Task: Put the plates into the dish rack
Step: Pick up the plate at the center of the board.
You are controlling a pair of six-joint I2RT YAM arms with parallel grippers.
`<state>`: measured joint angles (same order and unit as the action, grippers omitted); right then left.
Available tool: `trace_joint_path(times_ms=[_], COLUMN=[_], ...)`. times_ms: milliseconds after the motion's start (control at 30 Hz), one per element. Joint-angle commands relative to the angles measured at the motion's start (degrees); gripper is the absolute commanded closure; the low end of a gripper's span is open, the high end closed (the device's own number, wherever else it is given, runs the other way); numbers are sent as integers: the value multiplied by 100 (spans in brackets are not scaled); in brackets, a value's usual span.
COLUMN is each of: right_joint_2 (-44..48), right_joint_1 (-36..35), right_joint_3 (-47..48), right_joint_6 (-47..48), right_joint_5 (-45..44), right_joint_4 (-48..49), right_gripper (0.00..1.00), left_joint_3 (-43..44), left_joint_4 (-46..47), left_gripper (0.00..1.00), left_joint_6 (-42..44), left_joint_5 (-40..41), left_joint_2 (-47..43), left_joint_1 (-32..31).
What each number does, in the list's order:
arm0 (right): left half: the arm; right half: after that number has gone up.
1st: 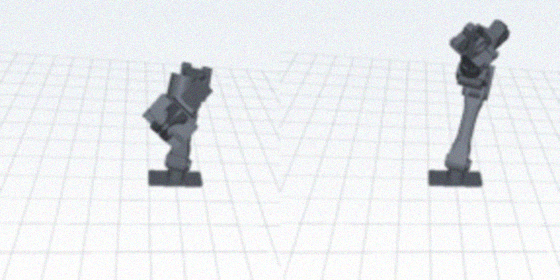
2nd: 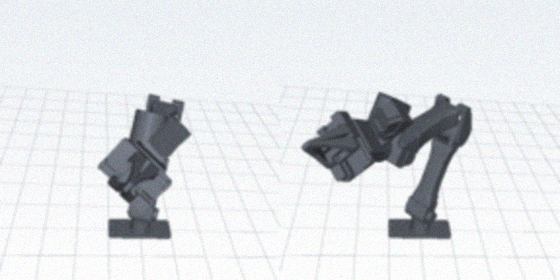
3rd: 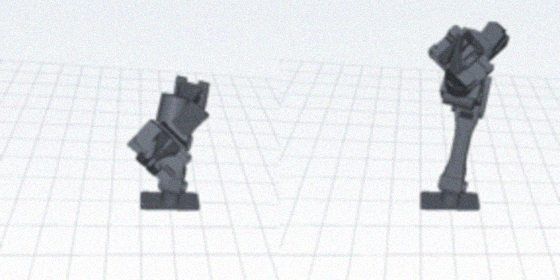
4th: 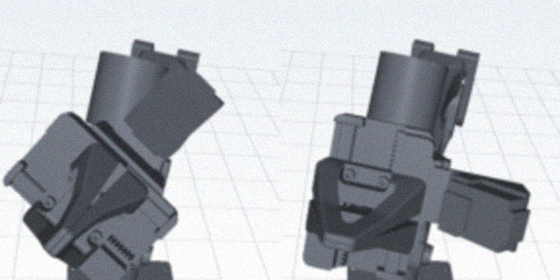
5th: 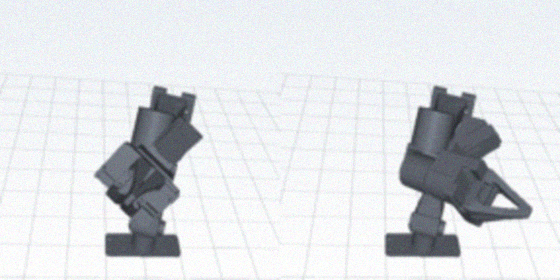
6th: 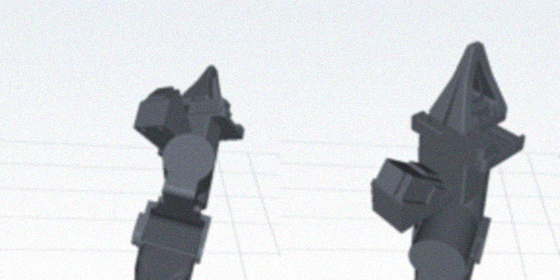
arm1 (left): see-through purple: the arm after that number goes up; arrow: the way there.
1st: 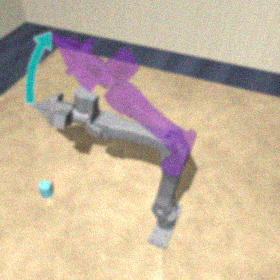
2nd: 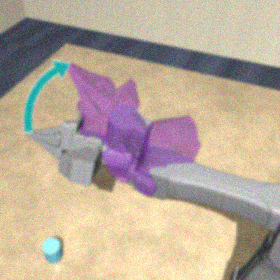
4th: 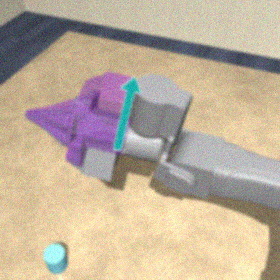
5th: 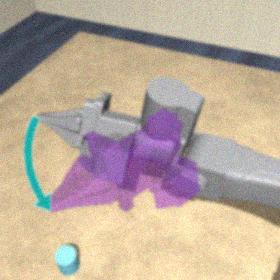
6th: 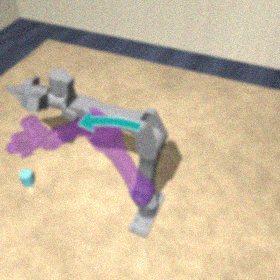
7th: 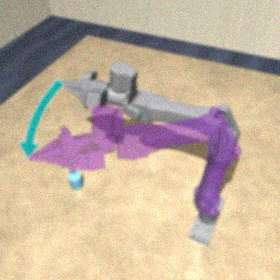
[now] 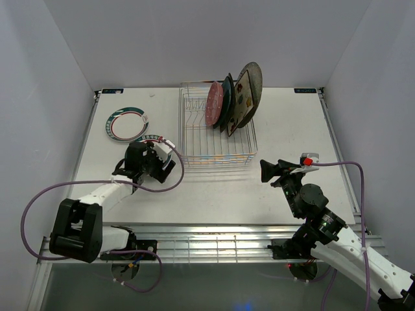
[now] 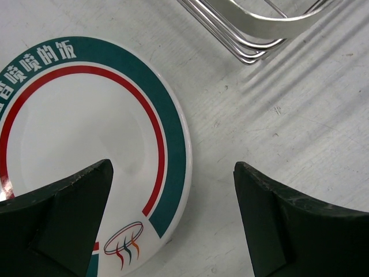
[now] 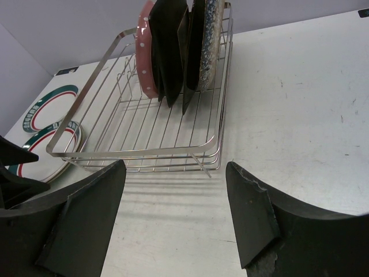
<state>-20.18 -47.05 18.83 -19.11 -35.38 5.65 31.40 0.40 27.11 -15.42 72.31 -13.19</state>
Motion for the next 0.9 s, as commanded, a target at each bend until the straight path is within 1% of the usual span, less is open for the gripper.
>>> trace_joint_path(times_ms=[0,167,300,533,567,633,667,700,767,867], right_joint_2=[59,59,59,58,59,59,59,41,41,32], right_joint_1=[-33,-33,-33,-33,-33,-33,-33,-33,-33,-33], right_joint_3=[68,59,51,59,59,59,59,59,59,59], right_joint_6=[-57,-57,-57,-66,-57,-66,-66,-66,-66,-66], right_joint_5=[13,13,4,-4,4,4,4,4,13,13], right_joint_4=[59,59,68,59,59,59,68,59,59,68], right_gripper=[24,24,24,24,24,24,24,24,24,24], left_joint_3=[-90,-169,-204,-239,-239,-266,-274,-292,-301,-318], left_joint_4=[65,197,258,250,241,241,241,232,223,215], left_gripper=[4,6,9,20,23,27,32,34,36,37], left_joint_6=[136,171,189,233,242,233,233,233,224,215], left_joint_5=[118,302,461,637,654,698,698,698,698,698], left_joint_2=[55,81,81,125,125,108,107,90,81,116], left_joint_1=[-87,-149,-219,-307,-324,-342,-342,-342,-342,-351])
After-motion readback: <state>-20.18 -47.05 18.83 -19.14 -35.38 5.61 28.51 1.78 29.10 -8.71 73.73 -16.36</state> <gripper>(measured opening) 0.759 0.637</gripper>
